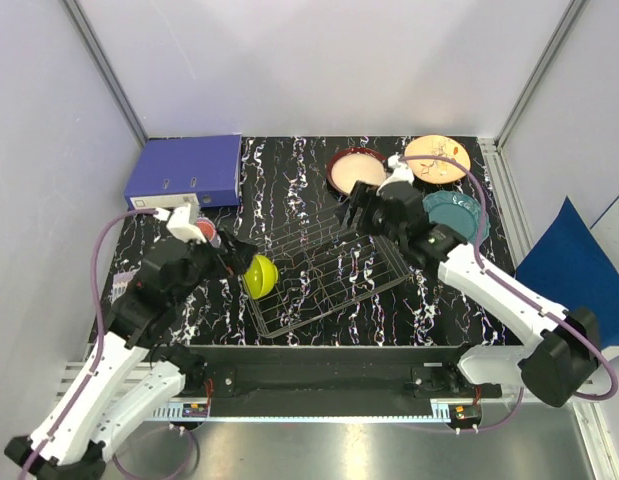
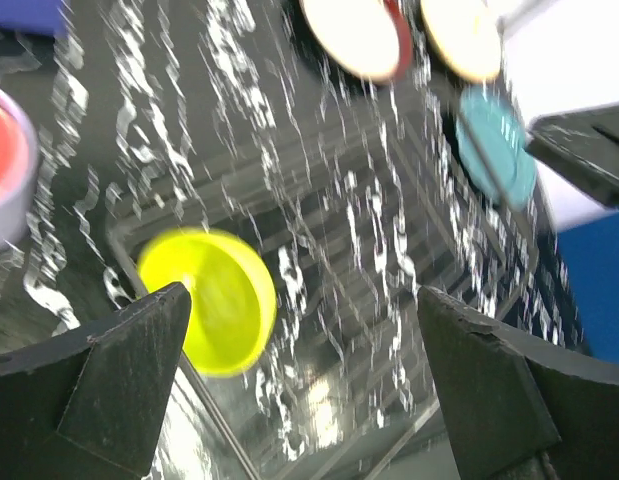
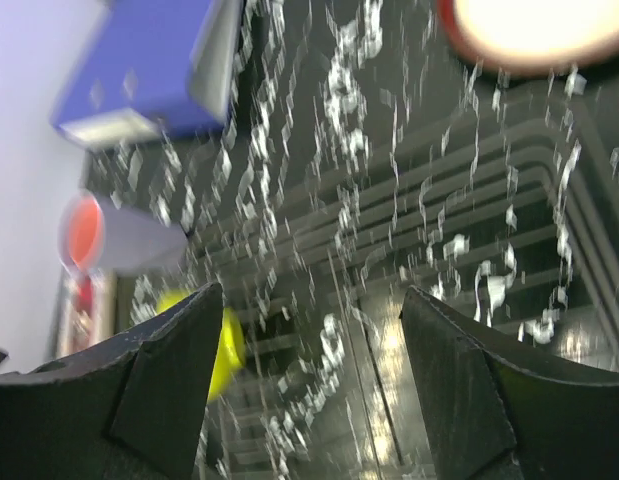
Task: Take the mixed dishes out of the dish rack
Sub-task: Pick up the bowl from the dish rack.
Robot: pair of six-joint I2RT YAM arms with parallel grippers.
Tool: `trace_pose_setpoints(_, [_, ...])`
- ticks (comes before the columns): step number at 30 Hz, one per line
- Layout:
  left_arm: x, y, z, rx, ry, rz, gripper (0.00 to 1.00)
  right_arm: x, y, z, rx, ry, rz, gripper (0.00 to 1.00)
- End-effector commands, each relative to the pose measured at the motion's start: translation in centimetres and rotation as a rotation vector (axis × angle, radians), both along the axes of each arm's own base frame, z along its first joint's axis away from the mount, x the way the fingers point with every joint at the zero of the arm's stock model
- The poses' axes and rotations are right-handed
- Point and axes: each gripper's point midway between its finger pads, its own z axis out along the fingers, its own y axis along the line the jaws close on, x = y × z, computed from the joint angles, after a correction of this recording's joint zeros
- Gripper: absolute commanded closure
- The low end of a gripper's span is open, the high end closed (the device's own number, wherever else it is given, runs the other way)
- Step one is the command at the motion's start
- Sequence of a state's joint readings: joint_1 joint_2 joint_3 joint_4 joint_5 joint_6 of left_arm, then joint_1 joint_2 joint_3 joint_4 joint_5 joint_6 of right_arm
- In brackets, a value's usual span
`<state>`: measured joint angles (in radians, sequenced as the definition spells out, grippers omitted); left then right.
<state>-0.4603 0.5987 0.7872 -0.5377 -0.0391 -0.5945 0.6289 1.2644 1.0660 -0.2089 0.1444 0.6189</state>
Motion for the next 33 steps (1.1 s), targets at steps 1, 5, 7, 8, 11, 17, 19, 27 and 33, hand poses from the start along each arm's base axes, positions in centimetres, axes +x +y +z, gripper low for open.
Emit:
trace_pose_setpoints(1, [-0.6,-1.5,-2.4,0.06,0.052,-0.013,0.01,-1.3,-0.6,0.9,-0.03,-0.067,-0.029,0.2])
trace_pose_setpoints(5, [-1.3,-4.9,-4.4,0.172,0.098,-0.127,0.01,-2.0,-0.3,0.0,-0.024,-0.05,-0.016,0.2])
trace_pose_setpoints(7, [-1.1,-5.5,-5.2,0.2,0.115,-0.136,0.01,-2.3,-0.4,-0.3,-0.024,-0.044,-0.011,0.2])
trace_pose_setpoints(8, [-1.0,-5.7,-6.0,0.215,0.132,-0.14,0.01,-2.4,-0.4,-0.3,-0.02,-0.047,-0.008,0.21])
trace_pose_setpoints(11, [-0.4,-6.1,-7.1,0.221,0.133,-0.128,0.03,-2.6,-0.6,-0.2,-0.02,-0.054,-0.007,0.2])
trace_pose_setpoints(17, [0.9,-6.2,-8.4,0.25,0.136,-0.085,0.06,-3.0,-0.9,-0.5,-0.028,-0.056,-0.001,0.2])
trace_pose_setpoints(19, [1.1,-6.4,-8.9,0.26,0.141,-0.084,0.07,-3.1,-0.8,-0.7,-0.029,-0.054,0.004,0.2])
trace_pose_setpoints(27, [1.5,-7.5,-10.8,0.273,0.168,-0.114,0.2,-3.3,-1.1,-0.9,-0.03,-0.062,0.005,0.2])
trace_pose_setpoints(33, [1.2,-7.4,-11.9,0.272,0.189,-0.118,0.29,-3.5,-1.4,-1.4,-0.037,-0.057,0.0,0.2])
